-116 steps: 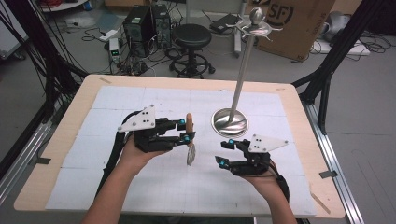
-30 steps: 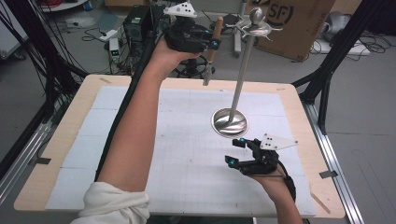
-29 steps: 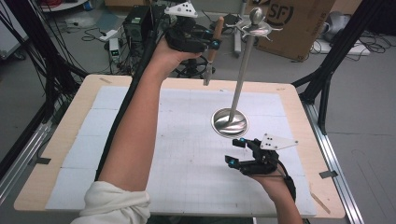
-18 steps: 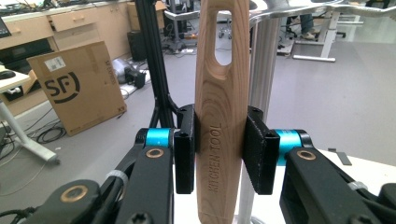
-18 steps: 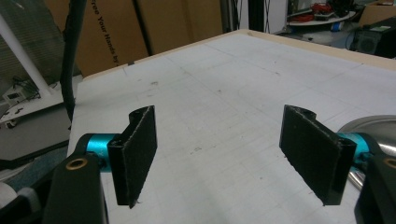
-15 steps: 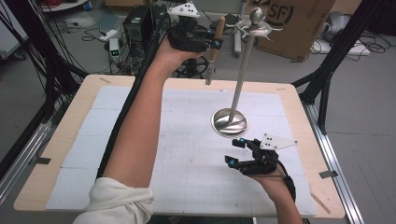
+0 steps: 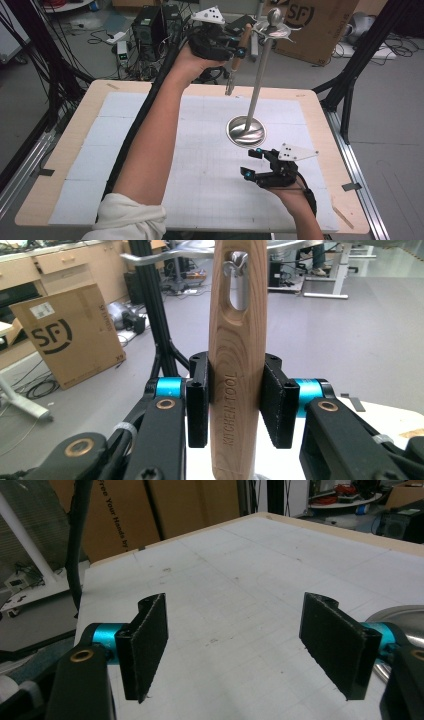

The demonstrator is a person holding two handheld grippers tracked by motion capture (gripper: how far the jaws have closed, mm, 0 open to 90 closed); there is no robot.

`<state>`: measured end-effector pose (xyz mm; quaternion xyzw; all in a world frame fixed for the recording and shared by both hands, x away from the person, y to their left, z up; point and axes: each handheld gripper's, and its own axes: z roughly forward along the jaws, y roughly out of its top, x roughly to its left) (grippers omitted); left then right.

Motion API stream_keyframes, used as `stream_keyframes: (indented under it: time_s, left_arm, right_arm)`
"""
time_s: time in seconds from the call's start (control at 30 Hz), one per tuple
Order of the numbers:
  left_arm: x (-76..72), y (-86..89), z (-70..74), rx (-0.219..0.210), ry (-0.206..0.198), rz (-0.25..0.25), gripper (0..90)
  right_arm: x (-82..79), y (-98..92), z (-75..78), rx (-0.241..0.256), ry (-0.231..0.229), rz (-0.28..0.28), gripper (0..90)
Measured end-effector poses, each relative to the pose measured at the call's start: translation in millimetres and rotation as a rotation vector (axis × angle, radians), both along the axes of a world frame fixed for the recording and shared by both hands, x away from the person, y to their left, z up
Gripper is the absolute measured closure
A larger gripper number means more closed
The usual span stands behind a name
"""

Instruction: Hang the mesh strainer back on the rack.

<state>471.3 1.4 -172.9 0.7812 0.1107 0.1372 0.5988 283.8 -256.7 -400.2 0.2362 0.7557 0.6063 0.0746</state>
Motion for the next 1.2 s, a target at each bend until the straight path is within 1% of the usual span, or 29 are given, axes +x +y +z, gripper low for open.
stream_keyframes:
  time_s: [0.13, 0.33, 0.4, 0.43, 0.47, 0.5, 0.53, 0.6, 0.67, 0.7, 0.73, 0.8, 0.9, 1.0, 1.1, 1.13, 1.2]
  left_arm:
    - [-0.3, -2.7, -2.1, 0.009, 0.004, 0.017, 68.0]
    - [0.3, -3.8, -3.6, 0.005, 0.009, 0.014, 68.0]
    - [1.0, -3.8, -4.5, -0.004, 0.021, 0.013, 67.7]
    - [1.1, -4.0, -4.9, 0.000, 0.025, 0.017, 67.3]
    - [0.9, -4.6, -5.6, 0.012, 0.024, 0.033, 64.7]
    - [1.0, -5.3, -6.9, 0.023, 0.027, 0.044, 57.4]
    - [1.1, -5.6, -8.6, 0.030, 0.034, 0.043, 52.4]
    - [0.6, -4.6, -12.3, 0.039, 0.037, 0.046, 48.0]
    - [0.7, -3.0, -16.3, 0.044, 0.068, 0.051, 41.9]
    - [-0.1, -1.8, -18.5, 0.049, 0.076, 0.055, 39.6]
    - [-1.7, -0.1, -21.0, 0.051, 0.074, 0.056, 37.5]
    - [-4.8, 4.2, -26.0, 0.052, 0.072, 0.064, 35.2]
    - [-10.2, 16.6, -37.3, 0.042, 0.082, 0.083, 31.4]
    - [-14.4, 32.0, -48.6, 0.031, 0.105, 0.107, 28.6]
    - [-18.8, 47.2, -57.4, 0.033, 0.110, 0.127, 27.5]
    - [-21.2, 53.1, -61.2, 0.031, 0.115, 0.142, 27.1]
    - [-24.6, 62.5, -66.5, 0.019, 0.115, 0.148, 25.0]
  right_arm:
    - [-0.3, 1.4, -0.2, -0.001, -0.001, 0.006, 26.8]
    - [-0.2, 1.7, -0.2, -0.001, 0.001, 0.008, 26.8]
    - [0.1, 2.2, -0.6, 0.000, -0.001, 0.007, 26.8]
    - [0.1, 2.2, -0.6, -0.001, -0.001, 0.007, 26.8]
    - [0.1, 2.2, -0.7, -0.003, 0.000, 0.009, 26.8]
    - [-0.1, 2.3, -0.6, -0.003, 0.003, 0.009, 26.8]
    - [-0.1, 2.1, -0.6, -0.003, 0.000, 0.008, 26.8]
    - [-0.5, 1.6, -0.2, -0.003, 0.002, 0.009, 26.8]
    - [-0.5, 1.1, 0.0, 0.001, 0.000, 0.008, 26.8]
    - [-0.5, 0.9, 0.0, 0.000, 0.001, 0.007, 26.8]
    - [-0.6, 0.5, 0.1, 0.000, 0.001, 0.005, 26.7]
    - [-0.5, 0.5, -0.3, -0.003, 0.001, 0.006, 26.7]
    - [-1.0, -0.4, 0.2, -0.001, -0.002, 0.003, 26.7]
    - [-1.3, -1.7, 0.8, 0.000, -0.006, -0.004, 26.8]
    - [-1.5, -2.0, 0.9, -0.001, -0.007, -0.008, 26.7]
    - [-1.6, -1.8, 0.9, -0.002, -0.006, -0.007, 26.7]
    - [-1.7, -1.4, 0.8, -0.005, -0.005, -0.008, 26.8]
